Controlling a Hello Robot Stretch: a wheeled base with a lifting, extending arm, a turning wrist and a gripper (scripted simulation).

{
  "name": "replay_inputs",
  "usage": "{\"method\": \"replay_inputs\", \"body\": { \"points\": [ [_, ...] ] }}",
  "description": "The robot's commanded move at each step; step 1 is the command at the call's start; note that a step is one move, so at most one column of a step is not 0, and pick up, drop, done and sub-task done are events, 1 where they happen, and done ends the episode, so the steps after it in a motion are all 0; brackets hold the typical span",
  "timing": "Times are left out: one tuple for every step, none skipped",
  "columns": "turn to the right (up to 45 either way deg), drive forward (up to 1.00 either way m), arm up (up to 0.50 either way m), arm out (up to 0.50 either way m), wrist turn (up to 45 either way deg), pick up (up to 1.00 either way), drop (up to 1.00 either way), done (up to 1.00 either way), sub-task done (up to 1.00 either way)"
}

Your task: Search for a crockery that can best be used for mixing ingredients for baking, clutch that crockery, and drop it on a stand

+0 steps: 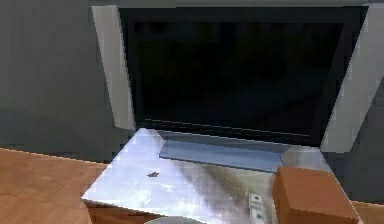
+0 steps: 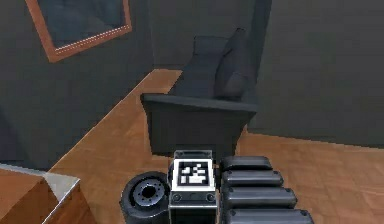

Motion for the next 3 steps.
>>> {"method": "replay_inputs", "body": {
  "points": [
    [0.0,0.20,0.00,0.00,0.0,0.00,0.00,0.00,0.00],
    [33.0,0.00,0.00,0.00,0.0,0.00,0.00,0.00,0.00],
    [-39.0,0.00,0.00,0.00,0.0,0.00,0.00,0.00,0.00]
  ]
}}
